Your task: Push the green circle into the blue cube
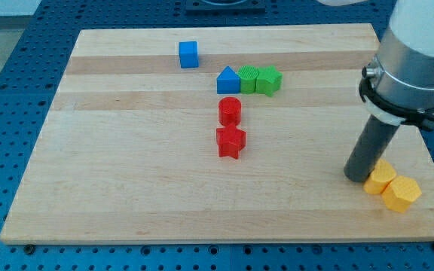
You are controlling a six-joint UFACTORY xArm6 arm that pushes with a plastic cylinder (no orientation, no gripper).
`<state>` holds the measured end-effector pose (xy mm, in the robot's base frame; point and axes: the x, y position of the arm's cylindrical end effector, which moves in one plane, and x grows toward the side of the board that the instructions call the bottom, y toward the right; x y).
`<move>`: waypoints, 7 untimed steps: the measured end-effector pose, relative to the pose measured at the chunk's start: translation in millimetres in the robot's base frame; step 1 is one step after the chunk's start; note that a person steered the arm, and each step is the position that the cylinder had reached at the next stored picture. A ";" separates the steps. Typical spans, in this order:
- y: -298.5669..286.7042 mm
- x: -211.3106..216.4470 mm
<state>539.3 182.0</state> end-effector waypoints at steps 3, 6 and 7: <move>-28.3 -31.1; -104.5 -146.7; -125.3 -178.3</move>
<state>361.0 56.7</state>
